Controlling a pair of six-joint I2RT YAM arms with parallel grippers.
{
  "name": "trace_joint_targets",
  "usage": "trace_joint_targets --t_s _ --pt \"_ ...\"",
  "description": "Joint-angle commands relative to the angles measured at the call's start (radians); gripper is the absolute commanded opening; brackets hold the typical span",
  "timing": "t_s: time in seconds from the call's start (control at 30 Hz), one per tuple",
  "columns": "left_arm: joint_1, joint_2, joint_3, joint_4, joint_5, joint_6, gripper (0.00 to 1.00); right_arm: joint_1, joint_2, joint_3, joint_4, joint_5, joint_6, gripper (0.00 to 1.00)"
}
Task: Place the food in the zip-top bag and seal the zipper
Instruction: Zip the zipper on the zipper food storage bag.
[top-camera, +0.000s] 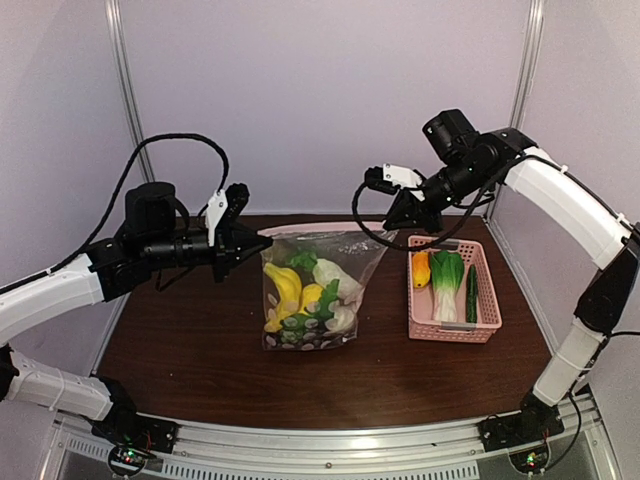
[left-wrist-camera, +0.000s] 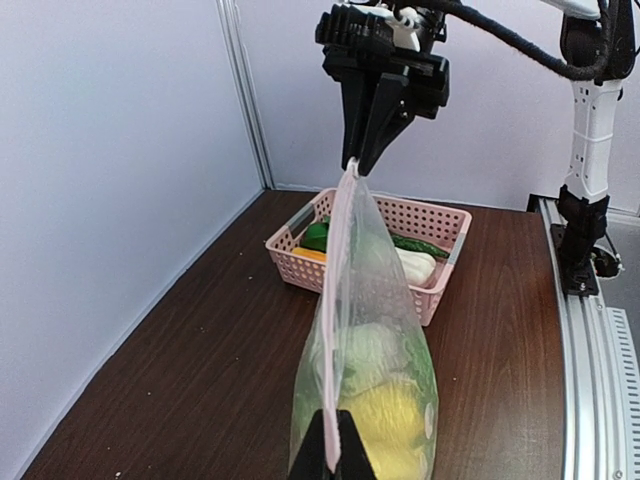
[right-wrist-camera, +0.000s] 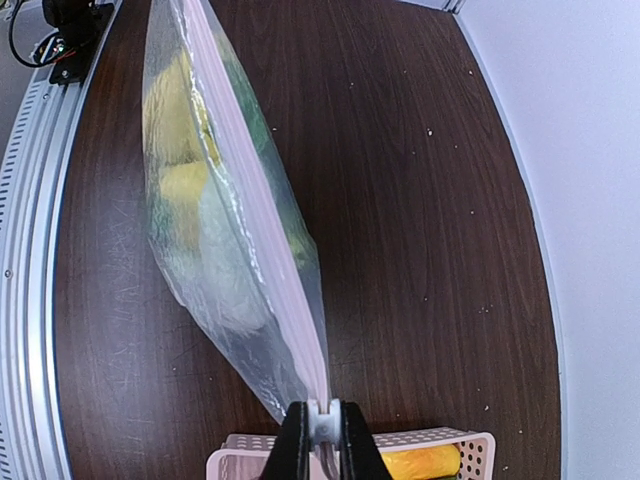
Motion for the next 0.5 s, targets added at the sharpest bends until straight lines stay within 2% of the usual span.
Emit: trace_joint_targets --t_s 0.0,0.37,0.47 --pt "0.023 -0.014 0.007 0.050 0.005 0.001 0.00 -0.055 -0.039 -0.027 -0.070 0.138 -0.015 0.06" --pt "0.024 -0.009 0.008 0.048 0.002 0.001 0.00 -0.072 -0.032 -0.038 -0.071 0.127 -0.019 0.07" --pt "0.024 -0.003 0.008 0.054 0.002 -0.003 0.00 -0.075 -0.033 -0.040 -0.069 0.106 -0.016 0.10"
